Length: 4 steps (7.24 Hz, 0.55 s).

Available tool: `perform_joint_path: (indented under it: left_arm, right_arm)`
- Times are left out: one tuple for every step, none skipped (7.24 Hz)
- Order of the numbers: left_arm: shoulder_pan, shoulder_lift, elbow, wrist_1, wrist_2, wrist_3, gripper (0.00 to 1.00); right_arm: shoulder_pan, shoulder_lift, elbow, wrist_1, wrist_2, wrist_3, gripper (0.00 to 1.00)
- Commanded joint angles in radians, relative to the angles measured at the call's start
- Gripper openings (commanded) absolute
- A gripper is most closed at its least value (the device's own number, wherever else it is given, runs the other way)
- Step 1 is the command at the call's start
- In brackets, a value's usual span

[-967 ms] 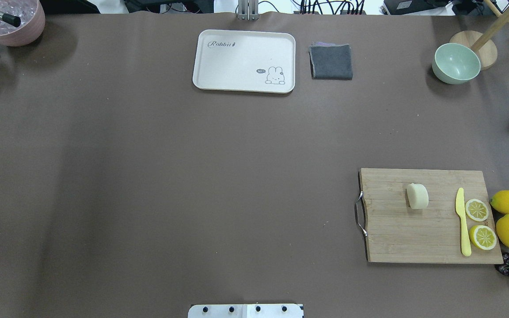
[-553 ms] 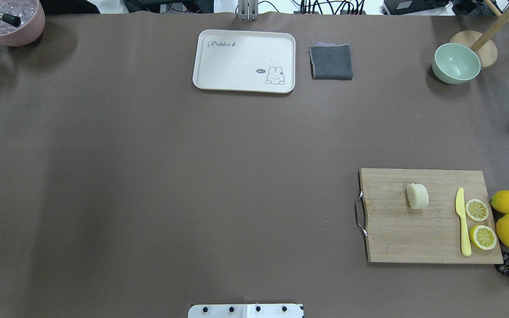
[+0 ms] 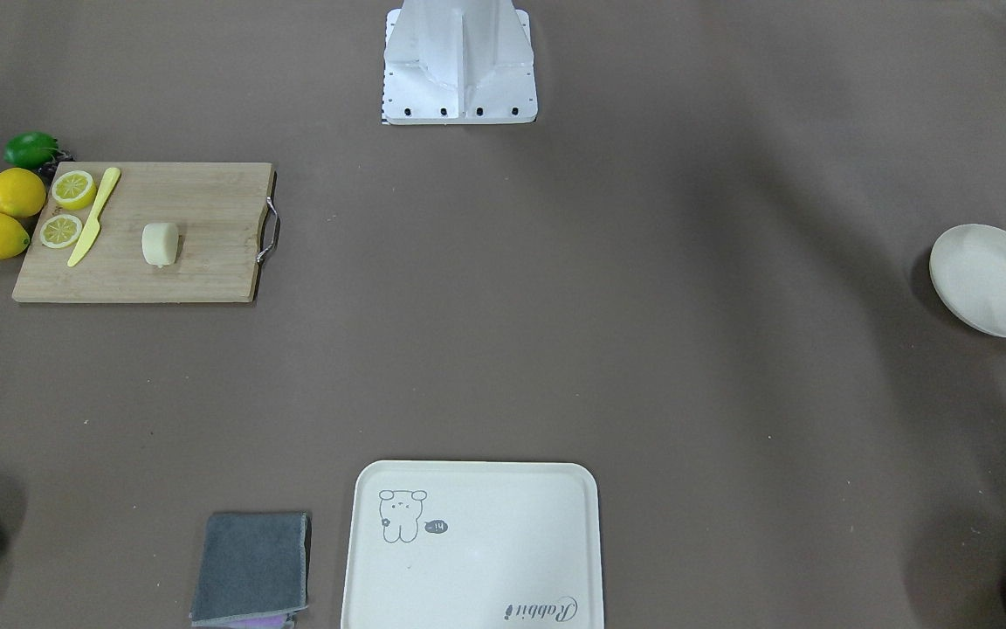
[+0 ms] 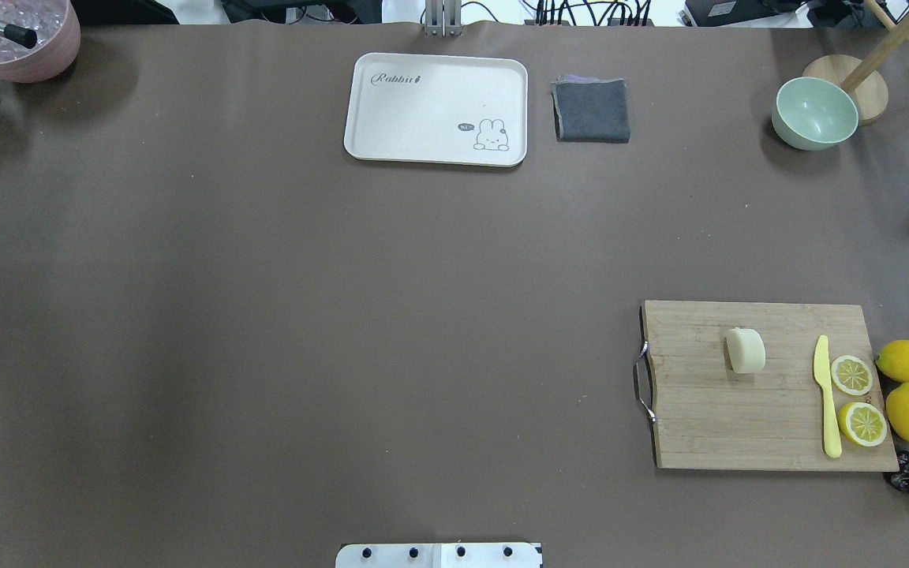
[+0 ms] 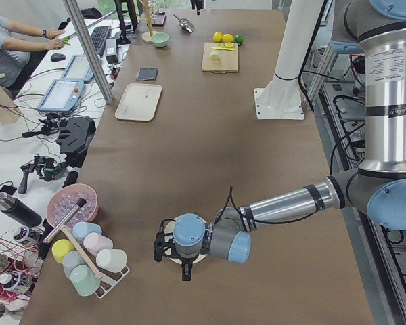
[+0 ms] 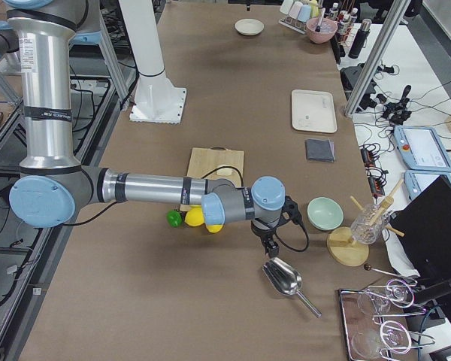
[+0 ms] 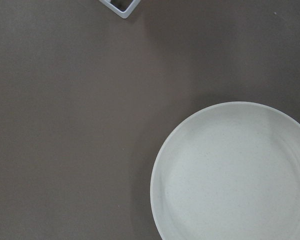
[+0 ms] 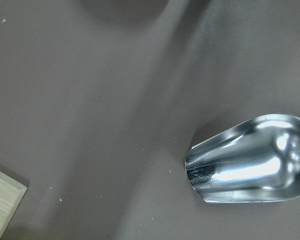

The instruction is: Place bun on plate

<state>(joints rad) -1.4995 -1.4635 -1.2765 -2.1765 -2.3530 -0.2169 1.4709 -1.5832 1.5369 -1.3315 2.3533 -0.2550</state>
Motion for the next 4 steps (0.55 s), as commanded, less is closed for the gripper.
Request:
perform_joint_path:
  left_arm:
    - [0.008,-0.001,0.048,-0.039,0.0,-0.013,0.95]
    - [0.011,-0.008,0.063,-0.04,-0.002,-0.015,0.95]
    - [0.031,-0.011,0.063,-0.04,-0.002,-0.027,0.95]
    - [0.059,-0.024,0.075,-0.04,-0.002,-0.03,0.95]
  right_arm:
    - [-0.012,-0.001,-0.003,0.0,0.0,-0.001,1.0]
    - [-0.012,-0.001,-0.001,0.0,-0.002,0.0,1.0]
    - [-0.017,-0.001,-0.003,0.0,-0.002,-0.001,1.0]
    - [-0.023,-0.001,-0.003,0.0,-0.002,-0.001,1.0]
